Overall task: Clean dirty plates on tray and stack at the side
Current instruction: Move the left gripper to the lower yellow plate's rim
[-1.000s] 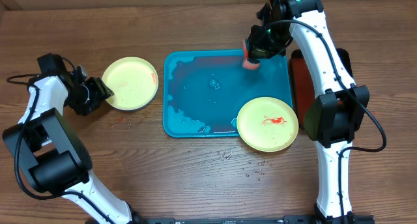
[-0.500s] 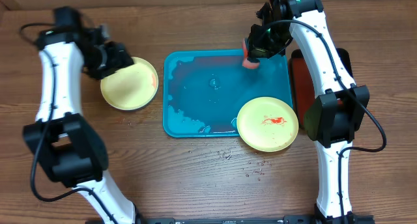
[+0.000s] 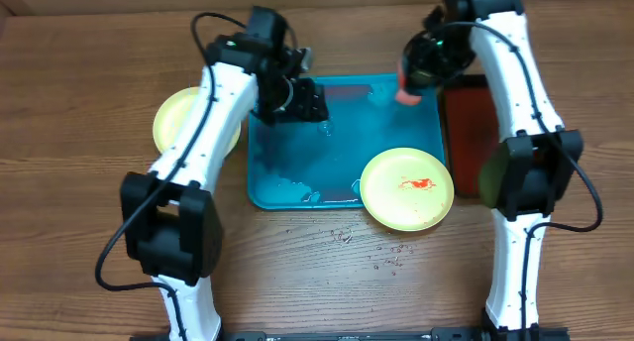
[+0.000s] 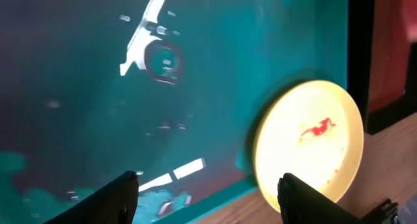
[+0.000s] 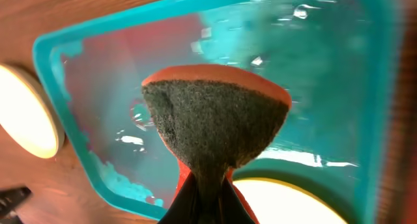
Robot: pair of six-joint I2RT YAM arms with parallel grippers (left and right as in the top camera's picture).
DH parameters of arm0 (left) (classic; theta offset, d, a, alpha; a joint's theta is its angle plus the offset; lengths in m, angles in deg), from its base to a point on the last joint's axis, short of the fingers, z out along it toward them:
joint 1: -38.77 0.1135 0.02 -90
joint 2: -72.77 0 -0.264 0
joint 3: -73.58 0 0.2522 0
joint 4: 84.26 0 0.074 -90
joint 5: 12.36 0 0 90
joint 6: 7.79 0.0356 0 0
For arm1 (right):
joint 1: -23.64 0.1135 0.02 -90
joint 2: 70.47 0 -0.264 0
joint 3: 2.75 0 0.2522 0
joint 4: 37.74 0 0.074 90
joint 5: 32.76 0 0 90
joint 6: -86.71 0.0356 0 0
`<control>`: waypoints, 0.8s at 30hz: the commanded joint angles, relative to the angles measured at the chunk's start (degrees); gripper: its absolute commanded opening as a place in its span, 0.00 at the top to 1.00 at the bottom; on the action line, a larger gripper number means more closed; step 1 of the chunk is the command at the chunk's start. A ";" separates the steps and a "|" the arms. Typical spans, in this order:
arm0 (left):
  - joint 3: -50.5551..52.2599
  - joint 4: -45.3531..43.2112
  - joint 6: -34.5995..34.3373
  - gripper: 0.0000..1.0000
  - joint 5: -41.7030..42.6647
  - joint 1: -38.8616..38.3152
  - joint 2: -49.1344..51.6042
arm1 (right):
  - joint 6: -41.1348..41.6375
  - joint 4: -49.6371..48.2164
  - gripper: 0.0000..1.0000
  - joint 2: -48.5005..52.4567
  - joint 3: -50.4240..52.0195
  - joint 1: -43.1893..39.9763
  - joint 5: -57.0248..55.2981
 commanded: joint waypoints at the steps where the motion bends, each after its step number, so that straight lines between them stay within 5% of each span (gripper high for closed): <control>1: -0.07 -0.46 -3.34 0.31 -1.81 -4.28 1.01 | -0.09 1.01 0.96 -0.83 -1.99 -4.66 -0.11; 14: -0.07 -2.12 7.02 0.37 11.13 -11.87 15.26 | -1.57 1.55 0.96 -0.83 -1.99 -6.38 -0.13; 24: -0.74 -1.22 6.51 0.59 11.63 -13.53 18.45 | -1.77 1.95 0.96 -0.83 -1.99 -6.38 -0.13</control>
